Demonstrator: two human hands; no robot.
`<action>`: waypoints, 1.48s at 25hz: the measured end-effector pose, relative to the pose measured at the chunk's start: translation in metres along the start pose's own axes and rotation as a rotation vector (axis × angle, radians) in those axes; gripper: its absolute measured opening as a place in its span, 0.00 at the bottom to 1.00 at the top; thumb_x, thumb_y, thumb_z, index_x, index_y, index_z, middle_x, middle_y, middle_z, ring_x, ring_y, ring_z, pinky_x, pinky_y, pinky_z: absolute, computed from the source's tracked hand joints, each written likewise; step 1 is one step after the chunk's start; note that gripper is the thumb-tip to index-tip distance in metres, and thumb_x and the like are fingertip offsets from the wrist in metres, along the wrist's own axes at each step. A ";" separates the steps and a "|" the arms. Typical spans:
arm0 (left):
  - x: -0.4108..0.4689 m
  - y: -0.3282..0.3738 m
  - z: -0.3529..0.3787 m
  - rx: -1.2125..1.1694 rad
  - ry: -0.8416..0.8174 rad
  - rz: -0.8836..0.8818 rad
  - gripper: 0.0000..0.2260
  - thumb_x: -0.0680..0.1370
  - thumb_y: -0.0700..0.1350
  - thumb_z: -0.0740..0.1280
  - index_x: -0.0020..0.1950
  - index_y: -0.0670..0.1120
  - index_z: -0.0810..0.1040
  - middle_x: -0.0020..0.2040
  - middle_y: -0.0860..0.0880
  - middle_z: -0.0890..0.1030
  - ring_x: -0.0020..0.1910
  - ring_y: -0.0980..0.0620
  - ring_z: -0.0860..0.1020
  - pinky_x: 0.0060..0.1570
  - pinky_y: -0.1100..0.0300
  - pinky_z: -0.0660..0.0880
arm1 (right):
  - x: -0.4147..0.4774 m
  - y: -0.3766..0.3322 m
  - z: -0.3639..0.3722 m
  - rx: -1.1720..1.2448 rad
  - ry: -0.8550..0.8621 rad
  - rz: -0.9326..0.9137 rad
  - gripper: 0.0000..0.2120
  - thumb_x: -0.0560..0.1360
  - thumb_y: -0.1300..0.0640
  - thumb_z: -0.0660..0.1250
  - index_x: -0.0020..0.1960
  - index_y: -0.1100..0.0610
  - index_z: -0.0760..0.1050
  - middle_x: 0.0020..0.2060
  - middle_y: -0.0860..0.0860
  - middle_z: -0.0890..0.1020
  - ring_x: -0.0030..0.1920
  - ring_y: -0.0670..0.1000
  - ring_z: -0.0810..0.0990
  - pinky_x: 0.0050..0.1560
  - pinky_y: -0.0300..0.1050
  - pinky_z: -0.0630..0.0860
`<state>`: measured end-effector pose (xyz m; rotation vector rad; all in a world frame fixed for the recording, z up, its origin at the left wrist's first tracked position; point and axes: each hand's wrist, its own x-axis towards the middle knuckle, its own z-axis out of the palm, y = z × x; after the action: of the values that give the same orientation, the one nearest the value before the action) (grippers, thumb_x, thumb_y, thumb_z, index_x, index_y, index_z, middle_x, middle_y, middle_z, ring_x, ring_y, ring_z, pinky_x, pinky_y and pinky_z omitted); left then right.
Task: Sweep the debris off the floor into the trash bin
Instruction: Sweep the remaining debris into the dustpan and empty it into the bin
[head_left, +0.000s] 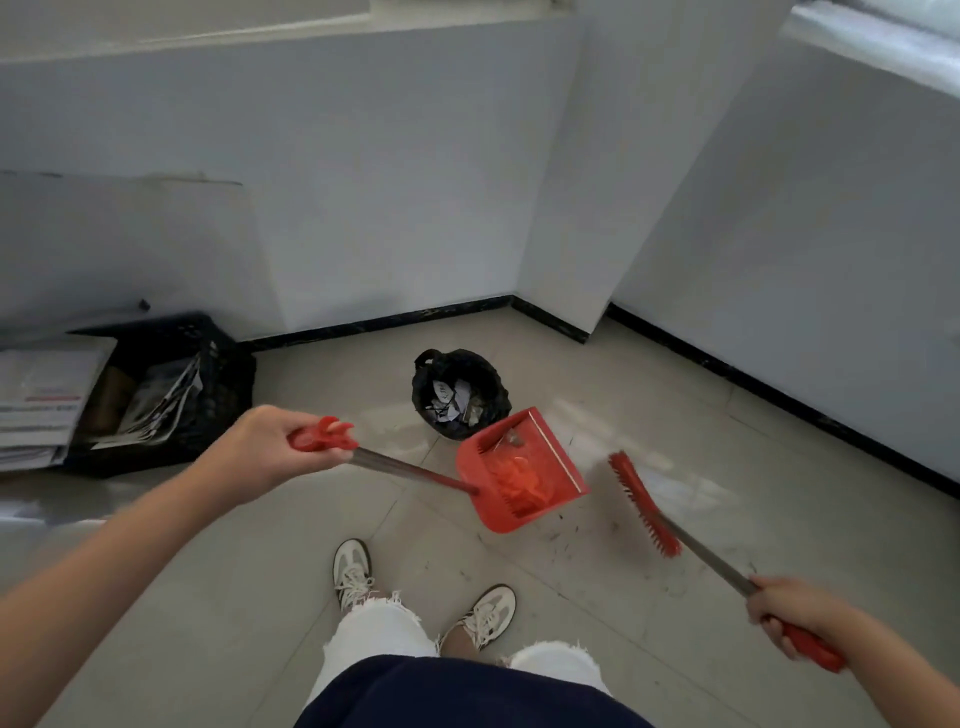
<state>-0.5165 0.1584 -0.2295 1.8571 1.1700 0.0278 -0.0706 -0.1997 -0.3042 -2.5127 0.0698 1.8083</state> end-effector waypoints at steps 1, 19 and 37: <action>-0.010 -0.008 -0.003 -0.072 0.050 -0.042 0.06 0.67 0.53 0.78 0.43 0.57 0.87 0.31 0.54 0.84 0.31 0.62 0.76 0.34 0.71 0.69 | 0.000 -0.003 0.005 0.010 -0.006 0.000 0.24 0.73 0.72 0.58 0.69 0.66 0.63 0.19 0.52 0.67 0.17 0.47 0.65 0.20 0.33 0.63; -0.118 -0.145 0.057 -1.219 0.438 -0.653 0.19 0.76 0.47 0.69 0.27 0.48 0.67 0.16 0.53 0.57 0.13 0.58 0.56 0.16 0.73 0.54 | -0.024 -0.106 0.083 -0.246 -0.130 -0.147 0.32 0.73 0.68 0.62 0.75 0.52 0.61 0.22 0.51 0.69 0.19 0.44 0.68 0.20 0.35 0.64; -0.150 -0.214 0.138 -2.175 0.393 -0.938 0.24 0.81 0.49 0.59 0.25 0.47 0.65 0.13 0.50 0.60 0.09 0.56 0.59 0.11 0.69 0.54 | -0.025 -0.168 0.083 -0.386 -0.025 -0.144 0.31 0.74 0.69 0.61 0.74 0.53 0.61 0.20 0.51 0.67 0.17 0.45 0.66 0.20 0.33 0.64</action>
<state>-0.6873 -0.0153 -0.3968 -0.6310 1.1128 0.7781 -0.1465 -0.0267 -0.3051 -2.6467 -0.4943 1.9505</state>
